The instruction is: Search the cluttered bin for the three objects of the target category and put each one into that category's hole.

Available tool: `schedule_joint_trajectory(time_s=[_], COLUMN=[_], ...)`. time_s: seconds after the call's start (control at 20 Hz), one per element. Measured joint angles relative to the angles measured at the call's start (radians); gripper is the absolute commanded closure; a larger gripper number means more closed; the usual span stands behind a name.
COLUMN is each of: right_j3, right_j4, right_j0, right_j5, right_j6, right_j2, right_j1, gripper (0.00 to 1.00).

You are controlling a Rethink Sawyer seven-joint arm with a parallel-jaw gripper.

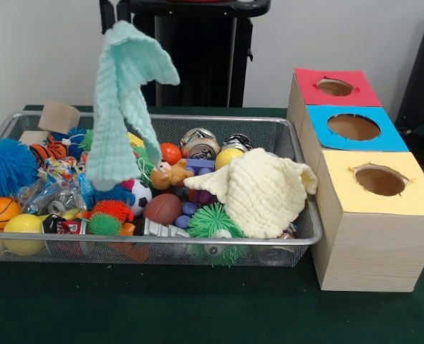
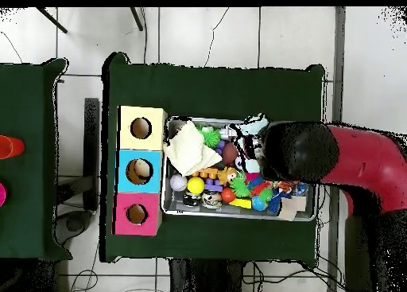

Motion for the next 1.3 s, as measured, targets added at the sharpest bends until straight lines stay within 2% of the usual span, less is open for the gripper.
schedule_joint_trajectory(time_s=[0.7,0.75,1.3], right_j3=[0.078,0.093,0.143], right_j4=[0.032,0.034,0.086], right_j0=[0.147,0.169,0.210], right_j5=[-0.001,-0.005,-0.058], right_j6=[0.000,0.000,0.000], right_j2=[-0.060,-0.068,-0.110], right_j1=[-0.019,-0.019,-0.019], gripper=[1.00,0.00,0.00])
